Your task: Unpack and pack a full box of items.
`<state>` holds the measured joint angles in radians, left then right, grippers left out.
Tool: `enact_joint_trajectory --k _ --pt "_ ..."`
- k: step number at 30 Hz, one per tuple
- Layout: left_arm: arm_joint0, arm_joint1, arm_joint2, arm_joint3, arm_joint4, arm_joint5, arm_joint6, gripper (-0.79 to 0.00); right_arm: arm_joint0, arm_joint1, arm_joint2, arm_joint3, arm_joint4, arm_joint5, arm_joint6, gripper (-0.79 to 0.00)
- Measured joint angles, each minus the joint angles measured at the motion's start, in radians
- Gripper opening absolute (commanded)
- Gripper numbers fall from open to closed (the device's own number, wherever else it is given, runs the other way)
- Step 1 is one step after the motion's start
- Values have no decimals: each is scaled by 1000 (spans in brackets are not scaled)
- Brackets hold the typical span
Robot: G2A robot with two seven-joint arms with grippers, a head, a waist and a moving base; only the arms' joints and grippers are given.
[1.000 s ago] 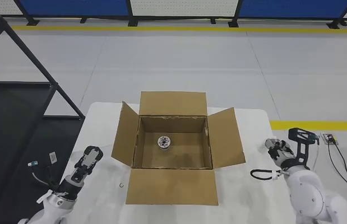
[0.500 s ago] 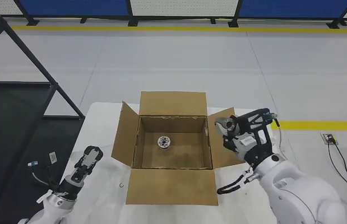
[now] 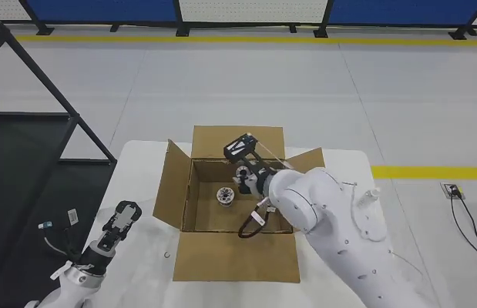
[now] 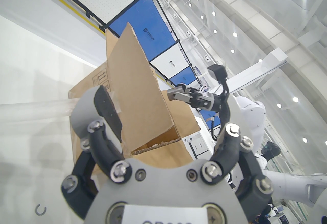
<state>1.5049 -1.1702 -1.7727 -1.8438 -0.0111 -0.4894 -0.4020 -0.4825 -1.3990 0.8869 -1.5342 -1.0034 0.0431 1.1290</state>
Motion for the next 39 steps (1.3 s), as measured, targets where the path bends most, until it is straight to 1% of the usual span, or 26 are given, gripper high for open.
enact_joint_trajectory --k 6,11,19,28,32,39 --pt "0 0 0 0 0 0 0 0 59 -38 -97 195 19 19 -10 -785" --pt "0 0 0 0 0 0 0 0 94 -74 -156 341 40 43 -58 -785" --pt "0 0 0 0 0 0 0 0 144 -127 -194 575 113 36 -165 -785" --pt "0 0 0 0 0 0 0 0 193 -183 -234 750 127 49 -240 -785" --pt "0 0 0 0 0 0 0 0 208 -201 -241 805 131 45 -257 -606" --pt "0 0 0 0 0 0 0 0 225 -226 -246 864 135 36 -272 -499"
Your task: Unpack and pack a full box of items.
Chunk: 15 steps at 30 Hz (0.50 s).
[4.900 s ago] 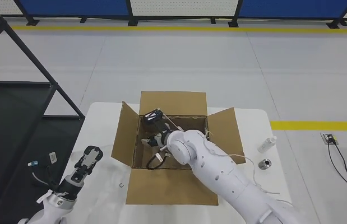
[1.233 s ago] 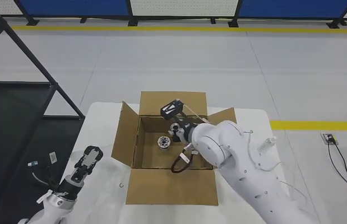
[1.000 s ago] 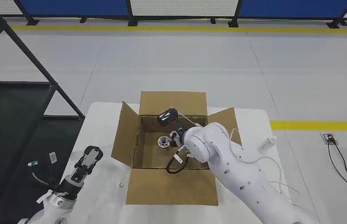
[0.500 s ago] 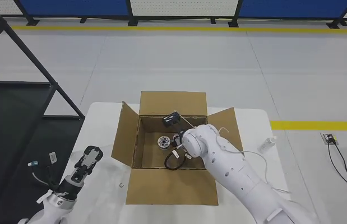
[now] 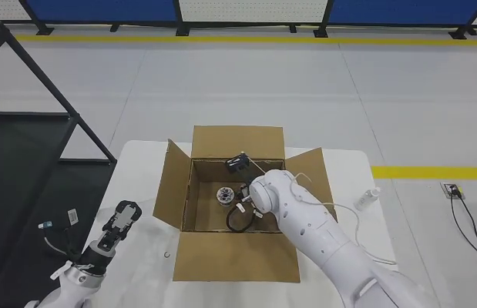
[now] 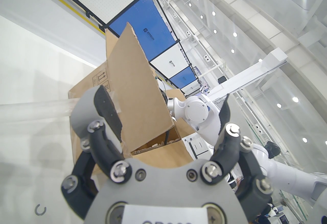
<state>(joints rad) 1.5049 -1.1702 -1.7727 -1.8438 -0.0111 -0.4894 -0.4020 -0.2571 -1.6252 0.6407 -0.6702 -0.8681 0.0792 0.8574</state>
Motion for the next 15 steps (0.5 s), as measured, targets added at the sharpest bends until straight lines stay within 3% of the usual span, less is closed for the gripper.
enact_joint_trajectory --k 15 --pt "0 0 0 0 0 0 0 0 1 -20 15 24 -32 5 -11 -443"
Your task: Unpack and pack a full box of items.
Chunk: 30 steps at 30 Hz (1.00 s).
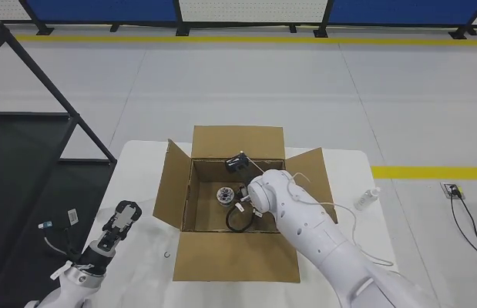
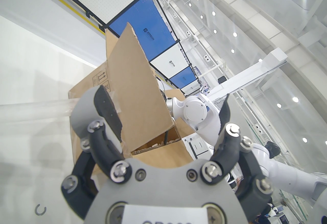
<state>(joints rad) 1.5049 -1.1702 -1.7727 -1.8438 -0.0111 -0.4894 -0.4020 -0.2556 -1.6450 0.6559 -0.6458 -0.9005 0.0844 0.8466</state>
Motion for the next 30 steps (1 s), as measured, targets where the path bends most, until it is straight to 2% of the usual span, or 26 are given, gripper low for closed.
enact_joint_trajectory --k 6,11,15,17,18,19,20,24,28,30 --pt "0 0 0 0 0 0 0 0 -22 11 24 -62 -36 34 -4 -437" --pt "0 0 0 0 0 0 0 0 -74 42 72 -191 -79 61 19 -428" --pt "0 0 0 0 0 0 0 0 -145 79 127 -344 -143 89 47 -363" --pt "0 0 0 0 0 0 0 0 -198 102 168 -454 -182 96 63 -277" --pt "0 0 0 0 0 0 0 0 -224 112 188 -506 -201 98 70 -209" --pt "0 0 0 0 0 0 0 0 -261 127 217 -581 -226 98 80 -129" --pt "0 0 0 0 0 0 0 0 -292 137 241 -641 -242 94 88 0" --pt "0 0 0 0 0 0 0 0 -434 182 364 -918 -329 80 139 0" --pt "0 0 0 0 0 0 0 0 -617 223 549 -1235 -416 81 161 0" --pt "0 0 0 0 0 0 0 0 -697 236 638 -1346 -442 95 156 0"
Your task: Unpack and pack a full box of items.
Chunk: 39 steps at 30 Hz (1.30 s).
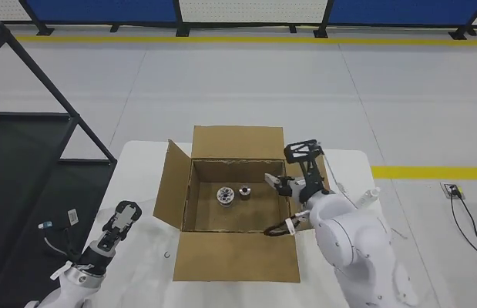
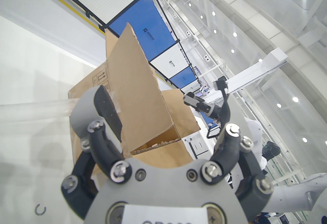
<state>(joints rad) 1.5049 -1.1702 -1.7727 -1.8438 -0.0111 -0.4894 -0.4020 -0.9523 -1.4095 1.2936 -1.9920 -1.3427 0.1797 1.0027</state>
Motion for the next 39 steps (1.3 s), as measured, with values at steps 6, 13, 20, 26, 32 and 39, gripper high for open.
enact_joint_trajectory --k 6,13,20,26,32,39 --pt "0 0 0 0 0 0 0 0 -168 20 270 -129 -40 76 -33 0" --pt "0 0 0 0 0 0 0 0 -197 32 458 62 50 73 -63 0" --pt "0 0 0 0 0 0 0 0 -123 39 466 325 104 28 -114 0" --pt "0 0 0 0 0 0 0 0 -60 42 432 468 115 6 -152 -209" --pt "0 0 0 0 0 0 0 0 -7 46 409 562 90 33 -183 -486" --pt "0 0 0 0 0 0 0 0 25 51 402 617 106 22 -205 -760"
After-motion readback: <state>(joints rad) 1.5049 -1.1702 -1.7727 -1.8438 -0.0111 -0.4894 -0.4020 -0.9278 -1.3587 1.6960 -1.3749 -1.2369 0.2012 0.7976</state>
